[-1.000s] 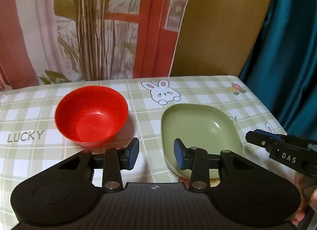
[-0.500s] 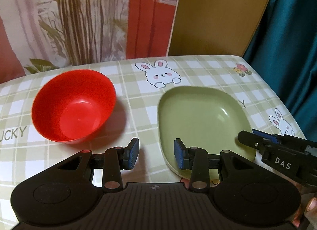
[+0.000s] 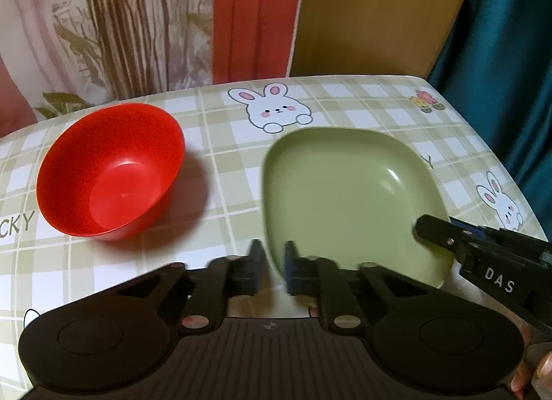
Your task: Organize plates and bowls
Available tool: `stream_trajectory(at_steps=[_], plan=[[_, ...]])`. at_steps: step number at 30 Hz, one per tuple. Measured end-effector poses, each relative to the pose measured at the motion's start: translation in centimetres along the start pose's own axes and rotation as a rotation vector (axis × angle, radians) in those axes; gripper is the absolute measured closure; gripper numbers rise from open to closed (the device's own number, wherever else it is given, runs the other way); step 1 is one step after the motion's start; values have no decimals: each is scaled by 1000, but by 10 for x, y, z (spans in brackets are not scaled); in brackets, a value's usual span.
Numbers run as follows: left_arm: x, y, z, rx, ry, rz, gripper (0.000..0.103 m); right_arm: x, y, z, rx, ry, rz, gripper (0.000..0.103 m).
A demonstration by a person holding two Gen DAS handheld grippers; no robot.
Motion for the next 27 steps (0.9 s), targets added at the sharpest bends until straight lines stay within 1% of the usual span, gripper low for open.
stream_trajectory(at_steps=[4, 10, 16, 22, 27], plan=[[-1, 5, -13, 27, 27, 43, 92, 1, -3, -4, 3, 15, 2, 94], [-3, 4, -35, 17, 53, 20, 92, 5, -7, -18, -1, 47, 19, 95], [-11, 3, -65, 28, 95, 19, 92, 8, -15, -38, 9, 78, 28, 97], [-23, -4, -91, 57, 135, 3, 91, 7, -31, -57, 27, 95, 24, 98], [-34, -14, -112, 65, 153, -19, 91, 4, -49, -72, 47, 109, 7, 98]])
Point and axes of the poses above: each gripper's, at about its wrist camera, not at the fingertips, and z roughly the way its jaws point, y to its right, x to its top, the point moved 8 cm from there along z, roughly the way its jaws point, and after that the axes turned 2 degrees about -y, right-handed, at the moved point
